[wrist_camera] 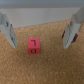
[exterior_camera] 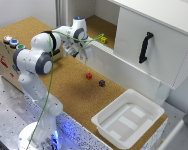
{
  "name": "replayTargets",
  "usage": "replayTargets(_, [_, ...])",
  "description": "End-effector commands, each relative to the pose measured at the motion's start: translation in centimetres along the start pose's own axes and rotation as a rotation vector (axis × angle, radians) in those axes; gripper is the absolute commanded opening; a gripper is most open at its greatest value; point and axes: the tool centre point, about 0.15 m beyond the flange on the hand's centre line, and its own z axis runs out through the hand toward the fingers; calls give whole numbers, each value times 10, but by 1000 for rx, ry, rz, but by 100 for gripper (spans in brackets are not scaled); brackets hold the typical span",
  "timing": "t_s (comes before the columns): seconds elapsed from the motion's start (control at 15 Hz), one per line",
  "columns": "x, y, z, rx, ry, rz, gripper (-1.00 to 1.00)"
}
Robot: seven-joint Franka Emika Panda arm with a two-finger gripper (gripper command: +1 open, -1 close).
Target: Put the pink object inside the left cabinet
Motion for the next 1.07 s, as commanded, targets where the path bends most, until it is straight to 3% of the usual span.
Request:
replayTargets(0.0, [0,16,66,173,103,-92,100])
replayTargets(0.4, [34,3,97,219,157,-166,100])
replayTargets(1.0, [74,-31,108,110,196,-145,100])
